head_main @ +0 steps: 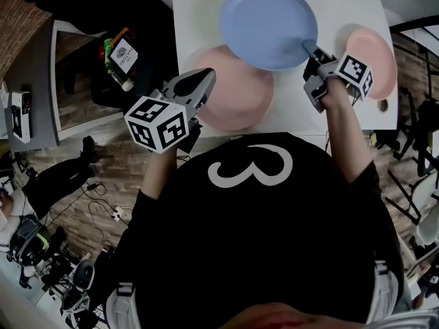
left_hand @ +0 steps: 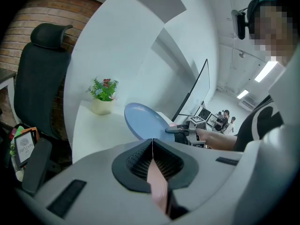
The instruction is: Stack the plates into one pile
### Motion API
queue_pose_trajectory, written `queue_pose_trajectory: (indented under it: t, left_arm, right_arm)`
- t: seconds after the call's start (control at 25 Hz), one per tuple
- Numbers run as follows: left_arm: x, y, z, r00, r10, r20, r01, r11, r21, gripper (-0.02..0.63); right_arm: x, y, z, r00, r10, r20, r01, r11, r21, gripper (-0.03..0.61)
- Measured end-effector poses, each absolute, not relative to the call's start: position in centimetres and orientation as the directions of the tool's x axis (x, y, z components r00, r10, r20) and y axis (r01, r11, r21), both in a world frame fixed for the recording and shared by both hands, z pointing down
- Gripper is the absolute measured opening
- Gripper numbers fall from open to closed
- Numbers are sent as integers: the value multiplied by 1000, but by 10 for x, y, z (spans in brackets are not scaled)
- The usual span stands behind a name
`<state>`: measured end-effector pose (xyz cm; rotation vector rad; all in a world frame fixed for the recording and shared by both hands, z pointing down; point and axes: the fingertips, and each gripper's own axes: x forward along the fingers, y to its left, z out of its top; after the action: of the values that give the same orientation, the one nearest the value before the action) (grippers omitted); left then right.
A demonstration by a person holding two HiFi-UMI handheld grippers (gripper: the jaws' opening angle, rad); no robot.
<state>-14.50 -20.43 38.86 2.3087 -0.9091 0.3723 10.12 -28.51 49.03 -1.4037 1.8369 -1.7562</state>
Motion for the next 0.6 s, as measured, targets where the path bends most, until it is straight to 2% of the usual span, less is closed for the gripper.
queue_pose_trajectory:
  t: [0.6]
  left_arm:
    - [-186,-154,390,712,-551,435,-702,-548,455,17]
  right_arm:
    - [42,-221,469,-579,-713,396,-468,-107,-877,55]
